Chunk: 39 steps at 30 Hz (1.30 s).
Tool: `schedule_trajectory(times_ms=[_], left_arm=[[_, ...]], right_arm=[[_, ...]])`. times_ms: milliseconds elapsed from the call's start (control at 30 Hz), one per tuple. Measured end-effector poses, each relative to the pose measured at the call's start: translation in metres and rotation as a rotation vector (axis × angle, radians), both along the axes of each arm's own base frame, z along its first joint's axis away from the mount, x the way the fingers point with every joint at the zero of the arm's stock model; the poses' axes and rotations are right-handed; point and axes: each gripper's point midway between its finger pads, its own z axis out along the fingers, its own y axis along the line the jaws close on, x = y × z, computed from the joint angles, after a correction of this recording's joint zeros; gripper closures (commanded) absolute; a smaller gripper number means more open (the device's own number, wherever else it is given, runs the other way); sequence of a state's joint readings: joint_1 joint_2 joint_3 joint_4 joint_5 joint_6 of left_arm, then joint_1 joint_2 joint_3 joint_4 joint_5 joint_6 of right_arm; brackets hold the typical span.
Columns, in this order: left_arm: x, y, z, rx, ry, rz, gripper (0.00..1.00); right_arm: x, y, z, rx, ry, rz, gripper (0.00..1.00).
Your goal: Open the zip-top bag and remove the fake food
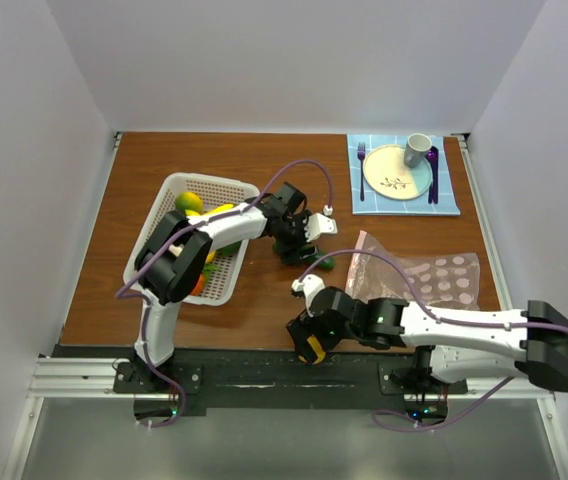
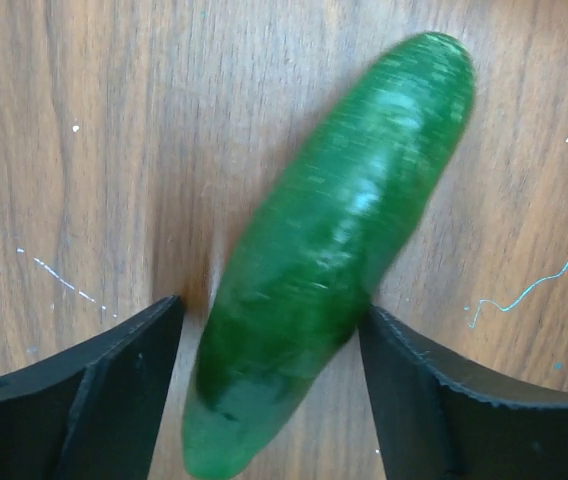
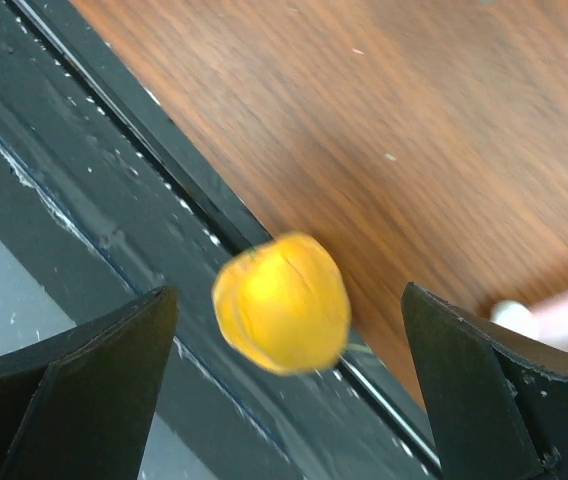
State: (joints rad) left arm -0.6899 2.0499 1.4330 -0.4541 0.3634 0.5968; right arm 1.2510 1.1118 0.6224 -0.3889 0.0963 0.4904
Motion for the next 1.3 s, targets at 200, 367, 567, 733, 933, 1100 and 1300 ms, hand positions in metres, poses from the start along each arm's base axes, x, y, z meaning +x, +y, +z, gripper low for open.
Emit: schedule_trajectory(times_ms=[200,367,567,733,933,1100,1300], left_arm=[[0.000,0.000,0.000,-0.010,-0.005,0.004,0.69],[-0.005,0.008,0.006,0.006,-0.010,0.027,1.00],[0.000,0.025,0.075,-0.055,-0.099,0.116,1.00],[0.026,0.075,0.165,-0.178,-0.236,0.274,1.00],[0.038,0.176,0.220,-0.187,-0.396,0.513,1.00],[0.027,0.227,0.179,-0.077,-0.347,0.656,1.00],[0.021,0.260,0.141,0.007,-0.274,0.788,1.00]], right_arm=[[-0.008,0.014,-0.021,-0.029,0.004,0.033,0.02],[-0.012,0.006,-0.034,-0.055,0.011,0.025,0.02],[-0.011,-0.001,-0.041,-0.066,0.005,0.000,0.40],[-0.007,0.000,-0.036,-0.046,-0.012,-0.025,0.78],[0.002,0.011,-0.013,-0.033,-0.057,-0.025,0.83],[0.028,0.065,0.053,0.053,-0.162,-0.008,0.86],[0.069,0.133,0.114,0.137,-0.254,-0.020,0.91]])
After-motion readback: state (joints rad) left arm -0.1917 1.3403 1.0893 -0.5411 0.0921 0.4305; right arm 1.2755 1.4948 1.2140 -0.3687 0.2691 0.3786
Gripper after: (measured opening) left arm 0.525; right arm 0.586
